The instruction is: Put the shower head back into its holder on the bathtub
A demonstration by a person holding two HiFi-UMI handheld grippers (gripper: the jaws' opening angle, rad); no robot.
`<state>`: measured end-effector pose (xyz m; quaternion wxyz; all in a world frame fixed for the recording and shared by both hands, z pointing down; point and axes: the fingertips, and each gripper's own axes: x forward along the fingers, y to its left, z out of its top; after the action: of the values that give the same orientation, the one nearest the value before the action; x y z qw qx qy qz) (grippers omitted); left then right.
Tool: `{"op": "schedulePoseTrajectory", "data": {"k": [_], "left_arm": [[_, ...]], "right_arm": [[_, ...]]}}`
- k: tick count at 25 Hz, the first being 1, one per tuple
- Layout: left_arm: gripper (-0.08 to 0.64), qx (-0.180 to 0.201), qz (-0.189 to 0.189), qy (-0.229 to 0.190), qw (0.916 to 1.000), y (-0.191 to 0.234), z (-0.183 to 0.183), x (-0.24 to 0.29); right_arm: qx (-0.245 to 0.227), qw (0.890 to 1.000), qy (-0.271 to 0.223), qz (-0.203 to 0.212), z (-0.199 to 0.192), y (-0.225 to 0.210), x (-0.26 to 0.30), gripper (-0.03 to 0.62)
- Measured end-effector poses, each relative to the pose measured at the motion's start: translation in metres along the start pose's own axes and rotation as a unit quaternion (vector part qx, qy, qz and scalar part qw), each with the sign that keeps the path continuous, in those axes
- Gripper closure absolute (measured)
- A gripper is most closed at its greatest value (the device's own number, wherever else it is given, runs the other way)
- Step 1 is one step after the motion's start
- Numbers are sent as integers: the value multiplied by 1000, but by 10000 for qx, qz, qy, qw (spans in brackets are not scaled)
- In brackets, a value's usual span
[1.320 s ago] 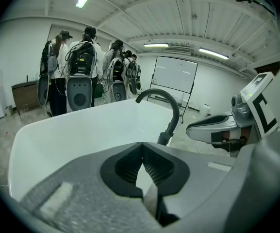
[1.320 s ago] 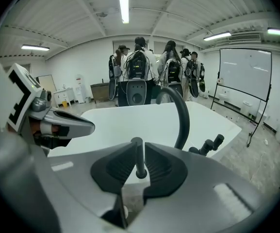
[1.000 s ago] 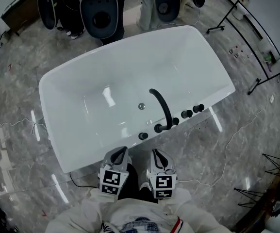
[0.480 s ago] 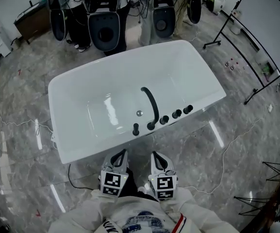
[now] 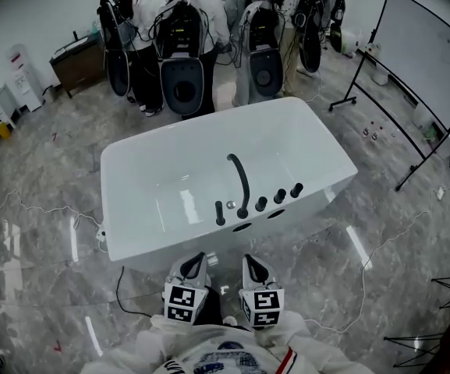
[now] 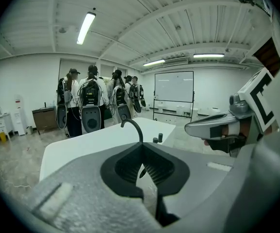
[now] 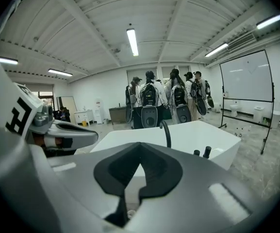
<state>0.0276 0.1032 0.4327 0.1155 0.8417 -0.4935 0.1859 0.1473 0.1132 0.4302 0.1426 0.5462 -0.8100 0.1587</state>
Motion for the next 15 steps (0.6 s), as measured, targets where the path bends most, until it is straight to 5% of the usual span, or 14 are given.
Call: {"op": "schedulePoseTrajectory", "data": {"k": [15], "left_arm": [[560,176,-197,-284,9992,-26,34,-48]], "right_arm": [[1,9996,-186,195,28,40,-34,588]]}}
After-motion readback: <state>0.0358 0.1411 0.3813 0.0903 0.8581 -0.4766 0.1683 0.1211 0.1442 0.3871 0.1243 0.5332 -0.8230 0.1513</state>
